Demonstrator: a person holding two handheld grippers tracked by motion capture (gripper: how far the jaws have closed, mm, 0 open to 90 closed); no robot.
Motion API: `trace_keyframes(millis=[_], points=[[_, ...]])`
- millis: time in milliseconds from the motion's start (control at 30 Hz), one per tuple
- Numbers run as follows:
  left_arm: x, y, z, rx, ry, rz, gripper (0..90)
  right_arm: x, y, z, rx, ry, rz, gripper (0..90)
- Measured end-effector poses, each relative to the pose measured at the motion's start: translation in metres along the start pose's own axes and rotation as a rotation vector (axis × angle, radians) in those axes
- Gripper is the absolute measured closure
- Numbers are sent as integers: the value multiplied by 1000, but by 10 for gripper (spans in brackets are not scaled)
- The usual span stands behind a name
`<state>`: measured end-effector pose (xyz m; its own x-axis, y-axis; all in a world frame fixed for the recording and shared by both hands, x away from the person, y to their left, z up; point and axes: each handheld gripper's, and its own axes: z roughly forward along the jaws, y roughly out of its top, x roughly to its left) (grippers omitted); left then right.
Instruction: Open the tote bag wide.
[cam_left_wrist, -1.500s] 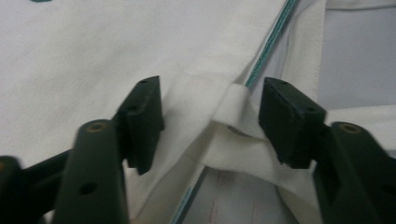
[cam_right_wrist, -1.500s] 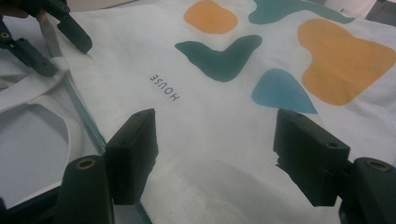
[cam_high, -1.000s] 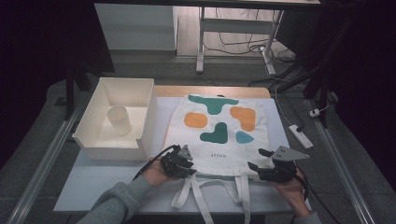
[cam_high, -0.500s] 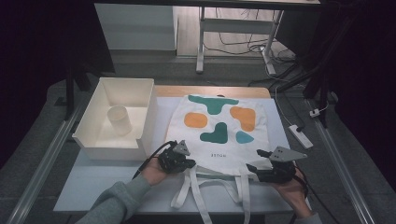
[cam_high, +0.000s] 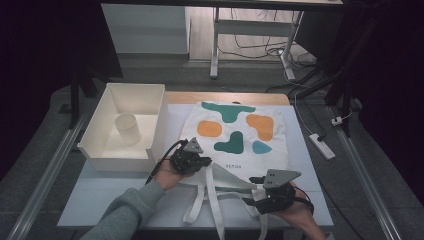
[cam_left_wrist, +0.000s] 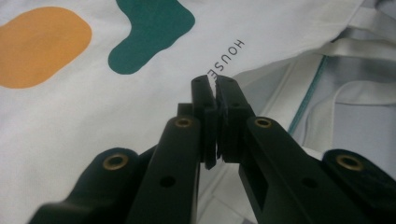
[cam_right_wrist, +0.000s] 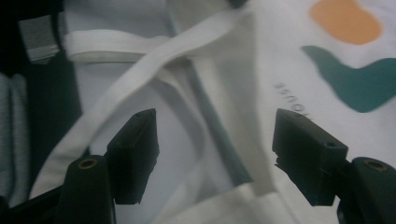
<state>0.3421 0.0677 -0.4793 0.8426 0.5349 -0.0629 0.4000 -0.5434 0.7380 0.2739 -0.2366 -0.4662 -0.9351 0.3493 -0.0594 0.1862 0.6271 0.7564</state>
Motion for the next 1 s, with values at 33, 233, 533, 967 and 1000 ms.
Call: trace_keyframes(millis=[33, 233, 533, 967, 1000], points=[[1, 0, 1, -1, 2, -1, 871, 2, 0, 2, -1, 21, 6, 318], [4, 2, 3, -7, 12, -11, 871, 23, 6, 23, 35, 117, 7, 321], [9, 3, 5, -13, 11, -29, 871, 46, 13, 59, 91, 191, 51, 328], [11, 2, 5, -14, 0, -37, 871, 58, 8, 84, 217, 199, 82, 680], [11, 2, 5, -14, -1, -37, 871, 58, 8, 84, 217, 199, 82, 680]])
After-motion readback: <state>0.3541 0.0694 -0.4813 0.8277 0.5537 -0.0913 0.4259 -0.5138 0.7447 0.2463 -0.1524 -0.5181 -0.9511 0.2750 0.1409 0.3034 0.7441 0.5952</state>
